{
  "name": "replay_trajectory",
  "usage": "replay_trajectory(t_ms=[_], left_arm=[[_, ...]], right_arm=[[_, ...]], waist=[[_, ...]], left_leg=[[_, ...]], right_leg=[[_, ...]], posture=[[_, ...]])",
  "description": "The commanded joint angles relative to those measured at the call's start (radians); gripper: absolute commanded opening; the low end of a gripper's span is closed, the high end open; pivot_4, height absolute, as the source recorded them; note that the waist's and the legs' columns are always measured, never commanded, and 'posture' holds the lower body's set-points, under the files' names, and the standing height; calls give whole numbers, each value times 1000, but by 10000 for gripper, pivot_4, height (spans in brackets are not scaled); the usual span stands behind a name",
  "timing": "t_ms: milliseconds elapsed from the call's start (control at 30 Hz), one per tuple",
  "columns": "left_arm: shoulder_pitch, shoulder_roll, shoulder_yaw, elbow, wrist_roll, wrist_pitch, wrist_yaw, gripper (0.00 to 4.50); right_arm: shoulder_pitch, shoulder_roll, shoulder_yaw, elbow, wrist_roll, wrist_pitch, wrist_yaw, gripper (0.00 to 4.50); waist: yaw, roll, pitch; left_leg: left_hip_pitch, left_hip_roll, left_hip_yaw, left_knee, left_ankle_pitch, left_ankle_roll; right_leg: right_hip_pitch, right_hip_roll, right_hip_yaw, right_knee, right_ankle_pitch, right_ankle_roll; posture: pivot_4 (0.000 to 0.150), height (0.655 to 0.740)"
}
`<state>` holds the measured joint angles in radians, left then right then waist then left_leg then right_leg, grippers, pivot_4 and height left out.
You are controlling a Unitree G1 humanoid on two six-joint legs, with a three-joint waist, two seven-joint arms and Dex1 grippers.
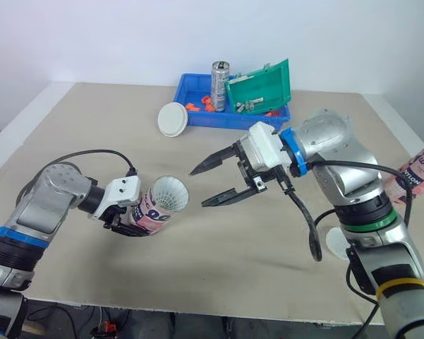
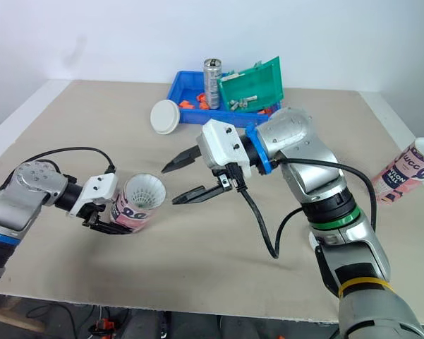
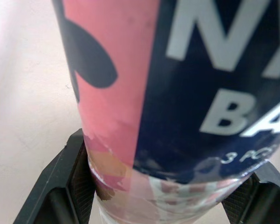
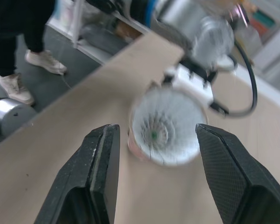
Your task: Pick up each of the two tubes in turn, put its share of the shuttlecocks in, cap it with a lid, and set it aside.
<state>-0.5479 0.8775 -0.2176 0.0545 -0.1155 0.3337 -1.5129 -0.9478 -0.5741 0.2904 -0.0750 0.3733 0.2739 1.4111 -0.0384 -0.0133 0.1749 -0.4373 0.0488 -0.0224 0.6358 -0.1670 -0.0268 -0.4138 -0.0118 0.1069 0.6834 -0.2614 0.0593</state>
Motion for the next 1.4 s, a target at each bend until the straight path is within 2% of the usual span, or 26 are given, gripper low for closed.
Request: replay_trajectory(t_ms=[33, 67, 167, 200, 433, 733, 867, 1133, 1233, 1400], left_arm=[[16, -1, -37, -12, 4, 1, -10, 29459], [14, -1, -38, -11, 4, -1, -11, 29459], [7, -3, -40, -4, 6, -5, -11, 29459], [7, -4, -41, -3, 6, -6, -10, 29459], [21, -2, -37, -15, 1, -1, -5, 29459], [34, -3, -25, -31, -9, 15, 11, 29459], [32, -1, -16, -27, -10, 20, 17, 29459], [15, 11, 0, 0, -11, 14, 21, 29459], [10, 9, 0, 2, -14, 16, 23, 29459], [8, 4, -1, 5, -15, 17, 28, 29459]], right_arm=[[-26, 38, -8, -13, -25, -12, -50, 20092], [-25, 42, -6, -19, -19, -12, -39, 17436], [-38, 50, 28, 11, -67, -53, -21, 2338], [-45, 54, 39, 23, -79, -63, -15, 1091], [-166, 127, 171, 135, -165, -99, 98, 1091], [-294, 247, 279, 326, -304, -200, 134, 1091], [-330, 317, 325, 424, -378, -261, 118, 1091], [-349, 400, 373, 502, -501, -349, 62, 1091], [-343, 395, 362, 486, -500, -356, 83, 1091], [-353, 368, 243, 401, -337, -222, 174, 1091]], waist=[[0, 0, 0], [0, 0, 0], [2, 0, 0], [2, 0, 0], [-2, 0, 0], [1, 0, 0], [2, 0, 0], [1, 0, 0], [1, 0, 0], [1, -1, 0]], left_leg=[[0, 0, 0, 0, 0, 0], [0, 0, 0, 0, 0, 0], [-1, 0, -1, 0, 0, 0], [-1, 0, 0, 0, 0, 0], [0, 0, 0, 0, 0, 0], [-1, 1, 0, 0, 0, 0], [-1, 1, -1, 0, 0, 0], [-1, 2, -1, 0, 0, 0], [0, 4, -2, 0, 0, -1], [-1, 4, -4, 0, 1, -2]], right_leg=[[0, 0, 0, 0, 0, 0], [0, 0, 0, 0, 0, 0], [0, 0, 0, 0, -1, 1], [0, 0, 0, 0, -1, 1], [-1, 1, 0, 1, 0, 0], [-1, 1, -1, 1, 0, 0], [-1, 1, -2, 1, 0, 0], [-1, 2, -3, 1, 1, -1], [-1, 4, -3, 1, 1, -3], [-1, 5, -4, 2, 2, -3]], posture=[[1500, 7038], [1500, 7038], [1500, 7038], [1500, 7038], [1500, 7038], [1500, 7038], [1500, 7038], [1500, 7038], [1500, 7038], [1500, 7038]])
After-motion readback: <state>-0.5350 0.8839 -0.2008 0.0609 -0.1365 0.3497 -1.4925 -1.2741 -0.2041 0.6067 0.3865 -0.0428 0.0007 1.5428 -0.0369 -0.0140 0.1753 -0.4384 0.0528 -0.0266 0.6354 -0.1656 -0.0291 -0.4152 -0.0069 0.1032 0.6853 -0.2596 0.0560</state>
